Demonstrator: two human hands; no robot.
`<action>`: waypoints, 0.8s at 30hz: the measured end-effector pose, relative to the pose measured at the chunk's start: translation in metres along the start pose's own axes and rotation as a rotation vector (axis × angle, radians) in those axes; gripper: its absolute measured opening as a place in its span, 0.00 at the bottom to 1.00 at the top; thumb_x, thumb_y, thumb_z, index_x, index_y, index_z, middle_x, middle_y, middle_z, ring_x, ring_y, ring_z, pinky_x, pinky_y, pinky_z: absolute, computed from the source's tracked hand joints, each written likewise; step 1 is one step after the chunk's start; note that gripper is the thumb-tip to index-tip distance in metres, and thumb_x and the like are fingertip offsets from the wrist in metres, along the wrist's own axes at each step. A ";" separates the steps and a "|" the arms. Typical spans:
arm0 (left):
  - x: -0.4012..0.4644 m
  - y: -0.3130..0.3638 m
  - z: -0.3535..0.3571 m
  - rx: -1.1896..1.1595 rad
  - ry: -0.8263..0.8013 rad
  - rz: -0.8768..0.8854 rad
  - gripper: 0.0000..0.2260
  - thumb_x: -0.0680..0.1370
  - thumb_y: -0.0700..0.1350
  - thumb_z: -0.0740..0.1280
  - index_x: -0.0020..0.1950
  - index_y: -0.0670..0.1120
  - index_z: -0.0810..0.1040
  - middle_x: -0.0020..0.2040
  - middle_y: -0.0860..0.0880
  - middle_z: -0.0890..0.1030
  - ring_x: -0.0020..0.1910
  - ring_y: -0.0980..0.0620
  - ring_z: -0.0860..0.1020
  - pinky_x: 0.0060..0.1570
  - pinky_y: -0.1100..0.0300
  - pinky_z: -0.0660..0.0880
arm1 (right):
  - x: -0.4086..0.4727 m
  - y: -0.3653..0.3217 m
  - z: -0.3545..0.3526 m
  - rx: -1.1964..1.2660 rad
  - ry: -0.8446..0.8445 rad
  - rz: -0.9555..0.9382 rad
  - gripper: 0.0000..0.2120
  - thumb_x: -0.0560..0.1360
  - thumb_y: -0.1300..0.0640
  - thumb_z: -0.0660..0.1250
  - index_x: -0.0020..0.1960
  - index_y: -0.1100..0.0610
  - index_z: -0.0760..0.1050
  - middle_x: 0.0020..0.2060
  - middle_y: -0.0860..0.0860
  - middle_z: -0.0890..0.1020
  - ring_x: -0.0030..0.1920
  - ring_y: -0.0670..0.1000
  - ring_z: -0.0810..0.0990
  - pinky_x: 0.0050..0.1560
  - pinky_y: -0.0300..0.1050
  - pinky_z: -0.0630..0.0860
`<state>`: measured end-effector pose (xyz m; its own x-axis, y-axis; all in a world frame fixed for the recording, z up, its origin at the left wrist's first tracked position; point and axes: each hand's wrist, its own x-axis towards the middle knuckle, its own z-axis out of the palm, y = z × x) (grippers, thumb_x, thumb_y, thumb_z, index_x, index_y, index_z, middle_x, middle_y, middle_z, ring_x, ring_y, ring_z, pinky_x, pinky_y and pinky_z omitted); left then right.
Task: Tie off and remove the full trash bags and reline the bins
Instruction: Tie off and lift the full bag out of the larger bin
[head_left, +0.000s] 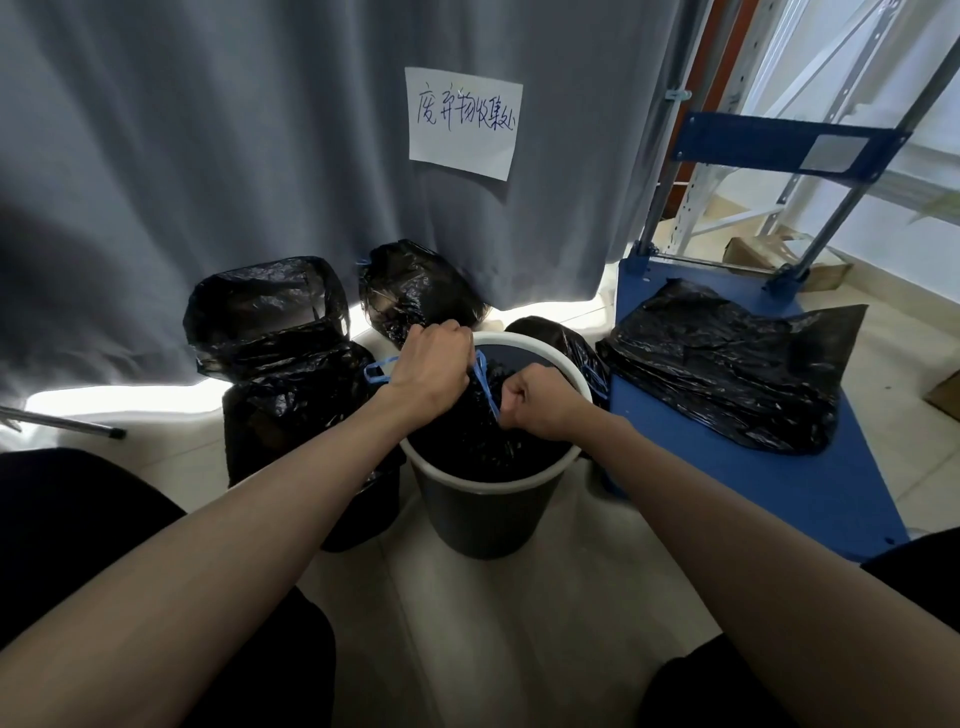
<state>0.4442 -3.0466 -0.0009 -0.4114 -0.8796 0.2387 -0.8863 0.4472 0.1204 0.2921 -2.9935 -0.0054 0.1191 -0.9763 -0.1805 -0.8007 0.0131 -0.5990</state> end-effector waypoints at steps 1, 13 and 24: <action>0.000 0.000 -0.001 -0.013 -0.015 -0.002 0.06 0.77 0.40 0.63 0.48 0.48 0.77 0.50 0.48 0.78 0.50 0.47 0.78 0.56 0.52 0.68 | 0.000 0.000 0.002 -0.015 0.004 0.001 0.13 0.69 0.63 0.72 0.30 0.54 0.72 0.34 0.52 0.80 0.40 0.50 0.77 0.46 0.47 0.77; 0.000 -0.006 -0.021 -0.155 -0.127 -0.005 0.05 0.76 0.40 0.63 0.45 0.49 0.77 0.46 0.53 0.80 0.49 0.50 0.77 0.58 0.51 0.66 | 0.009 0.003 0.015 -0.006 0.241 -0.005 0.18 0.66 0.46 0.76 0.45 0.52 0.71 0.42 0.50 0.76 0.41 0.51 0.76 0.42 0.48 0.73; -0.004 -0.014 -0.032 -0.207 -0.216 -0.001 0.04 0.74 0.42 0.68 0.42 0.50 0.80 0.40 0.56 0.81 0.45 0.52 0.79 0.55 0.52 0.72 | 0.016 0.002 0.019 0.037 0.231 0.036 0.10 0.69 0.60 0.74 0.35 0.52 0.75 0.30 0.46 0.75 0.36 0.50 0.75 0.43 0.47 0.76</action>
<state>0.4652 -3.0445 0.0274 -0.4660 -0.8843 0.0305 -0.8338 0.4504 0.3193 0.3037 -3.0048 -0.0248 -0.0498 -0.9985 -0.0213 -0.7791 0.0522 -0.6247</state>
